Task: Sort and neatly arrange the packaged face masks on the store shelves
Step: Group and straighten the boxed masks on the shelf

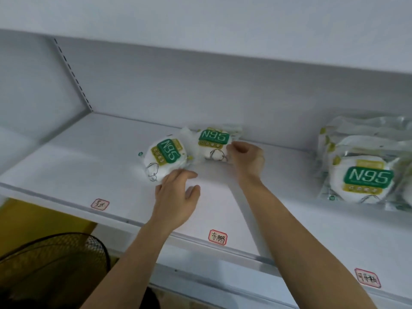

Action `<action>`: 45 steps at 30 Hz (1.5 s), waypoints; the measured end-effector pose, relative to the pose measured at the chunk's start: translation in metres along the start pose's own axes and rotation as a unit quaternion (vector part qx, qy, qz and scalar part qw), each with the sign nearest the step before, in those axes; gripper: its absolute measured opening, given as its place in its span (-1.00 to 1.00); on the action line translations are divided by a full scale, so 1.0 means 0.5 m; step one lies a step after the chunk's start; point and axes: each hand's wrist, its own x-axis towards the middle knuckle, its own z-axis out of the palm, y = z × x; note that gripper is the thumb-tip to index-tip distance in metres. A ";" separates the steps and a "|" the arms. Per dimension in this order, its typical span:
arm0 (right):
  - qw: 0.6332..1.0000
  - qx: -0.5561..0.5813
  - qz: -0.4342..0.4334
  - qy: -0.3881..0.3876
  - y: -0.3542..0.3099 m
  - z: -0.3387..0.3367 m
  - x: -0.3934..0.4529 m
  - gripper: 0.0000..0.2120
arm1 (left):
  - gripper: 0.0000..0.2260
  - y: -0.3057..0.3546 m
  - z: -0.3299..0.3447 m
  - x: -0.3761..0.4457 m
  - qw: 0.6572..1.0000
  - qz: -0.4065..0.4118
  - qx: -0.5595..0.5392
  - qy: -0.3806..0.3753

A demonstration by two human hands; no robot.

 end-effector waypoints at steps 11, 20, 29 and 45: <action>0.931 0.350 0.063 0.079 0.003 -0.281 -0.150 -0.71 | -0.63 0.176 0.063 0.006 0.745 -0.209 -0.617 -0.142; 0.930 0.329 0.080 0.143 -0.011 -0.495 -0.172 -0.93 | -0.76 0.300 0.138 -0.053 0.777 -0.028 -0.556 -0.294; 0.927 0.310 0.066 0.199 0.002 -0.671 -0.140 -0.83 | -0.64 0.407 0.236 -0.116 0.839 -0.065 -0.478 -0.250; 0.948 -0.254 -0.189 0.026 0.016 -0.779 0.099 -0.77 | -0.91 0.432 0.386 -0.066 0.994 0.053 -0.096 0.003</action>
